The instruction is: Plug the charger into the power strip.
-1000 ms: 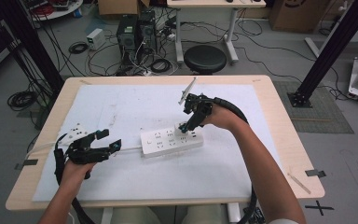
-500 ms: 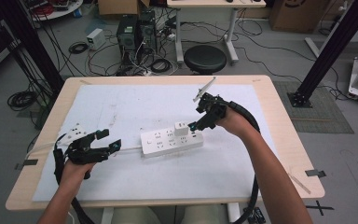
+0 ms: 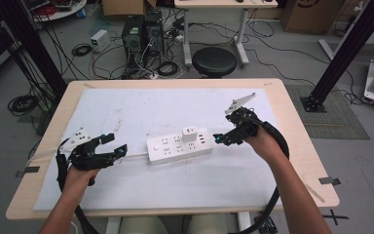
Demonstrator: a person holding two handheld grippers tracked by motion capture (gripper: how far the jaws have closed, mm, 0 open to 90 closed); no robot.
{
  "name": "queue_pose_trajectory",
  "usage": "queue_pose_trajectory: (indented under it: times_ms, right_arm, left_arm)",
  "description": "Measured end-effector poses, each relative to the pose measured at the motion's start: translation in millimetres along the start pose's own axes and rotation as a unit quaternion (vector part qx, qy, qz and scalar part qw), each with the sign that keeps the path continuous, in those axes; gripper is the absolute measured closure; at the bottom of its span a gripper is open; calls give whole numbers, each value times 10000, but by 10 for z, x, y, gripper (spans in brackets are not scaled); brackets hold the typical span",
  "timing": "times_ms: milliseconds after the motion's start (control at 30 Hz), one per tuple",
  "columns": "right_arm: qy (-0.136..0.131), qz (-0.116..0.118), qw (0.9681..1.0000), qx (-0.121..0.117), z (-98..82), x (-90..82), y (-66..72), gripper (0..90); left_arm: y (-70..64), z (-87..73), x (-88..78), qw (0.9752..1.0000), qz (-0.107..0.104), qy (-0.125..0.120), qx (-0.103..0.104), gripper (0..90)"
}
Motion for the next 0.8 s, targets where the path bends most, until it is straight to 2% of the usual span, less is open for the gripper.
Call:
queue_pose_trajectory:
  times_ms: [333, 533, 633, 800]
  right_arm:
    - [-130, -308, 9989, 317, -379, -185, 46, 128]
    - [-194, -410, 9982, 387, -459, -269, 84, 128]
    - [-259, -512, 9975, 405, -492, -307, 98, 128]
    - [-294, -550, 9970, 466, -547, -344, 108, 128]
  left_arm:
    - [-48, 48, 4, 10000, -2, -32, 74, 242]
    - [-62, 64, -17, 9999, -14, -67, 115, 243]
    - [-62, 79, -27, 9998, -11, -37, 199, 243]
    - [-72, 101, -31, 9998, -14, -44, 209, 242]
Point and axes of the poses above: each handheld gripper's, and its own axes: x roughly forward along the jaws, z roughly out of its top, y roughly to its left, the point moved 2 cm from there along x, roughly forward along the jaws, and after that the axes turned 11 degrees about -x, right-handed, at the moved point
